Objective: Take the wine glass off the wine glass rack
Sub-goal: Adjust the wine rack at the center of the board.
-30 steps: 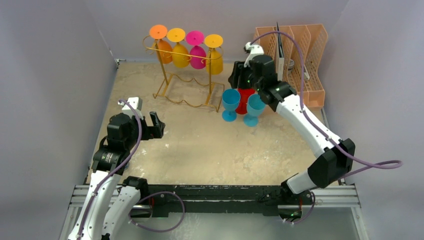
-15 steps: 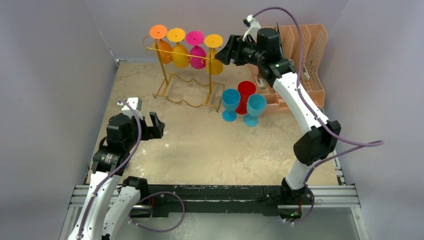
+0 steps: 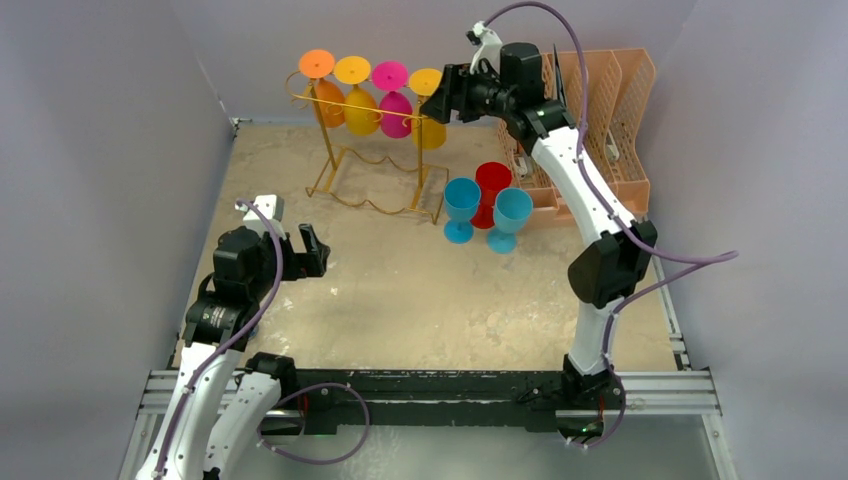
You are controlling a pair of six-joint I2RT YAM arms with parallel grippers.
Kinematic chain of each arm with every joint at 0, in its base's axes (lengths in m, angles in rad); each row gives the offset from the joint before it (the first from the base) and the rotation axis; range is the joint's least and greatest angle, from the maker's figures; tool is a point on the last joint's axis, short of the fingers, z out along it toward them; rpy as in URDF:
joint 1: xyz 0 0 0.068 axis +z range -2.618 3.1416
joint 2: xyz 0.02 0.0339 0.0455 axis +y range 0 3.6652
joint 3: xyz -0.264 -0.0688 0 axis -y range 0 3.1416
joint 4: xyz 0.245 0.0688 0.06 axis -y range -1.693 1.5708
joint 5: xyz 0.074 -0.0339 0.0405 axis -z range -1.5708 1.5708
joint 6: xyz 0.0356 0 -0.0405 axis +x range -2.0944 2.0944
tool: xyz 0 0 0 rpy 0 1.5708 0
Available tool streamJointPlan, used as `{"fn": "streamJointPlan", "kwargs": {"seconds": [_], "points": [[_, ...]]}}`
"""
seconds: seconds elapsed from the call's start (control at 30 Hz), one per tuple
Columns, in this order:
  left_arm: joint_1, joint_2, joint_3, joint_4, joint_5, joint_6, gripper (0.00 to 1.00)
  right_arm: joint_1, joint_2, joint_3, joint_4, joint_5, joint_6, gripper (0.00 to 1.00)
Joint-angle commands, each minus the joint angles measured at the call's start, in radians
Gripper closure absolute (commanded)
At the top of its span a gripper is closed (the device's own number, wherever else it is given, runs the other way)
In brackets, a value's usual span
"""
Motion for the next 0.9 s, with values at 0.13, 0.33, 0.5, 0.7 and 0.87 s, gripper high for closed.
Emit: {"fn": "streamJointPlan", "kwargs": {"seconds": [0.13,0.33,0.5,0.7,0.87], "points": [[-0.002,0.002,0.036,0.025,0.009,-0.003,0.0,0.001,0.044,0.151,-0.068,-0.067,-0.065,0.21],[-0.002,-0.002,0.035,0.021,0.007,-0.004,0.0,0.009,0.067,0.181,-0.086,-0.123,-0.058,0.21],[-0.002,-0.004,0.035,0.021,0.009,-0.004,0.0,0.036,0.058,0.182,-0.124,-0.121,-0.079,0.21],[-0.002,-0.003,0.035,0.021,0.011,-0.004,0.0,0.086,0.046,0.181,-0.184,-0.061,-0.14,0.21],[-0.002,-0.004,0.035,0.021,0.011,-0.004,0.0,0.121,0.042,0.192,-0.209,-0.017,-0.148,0.21]]}}
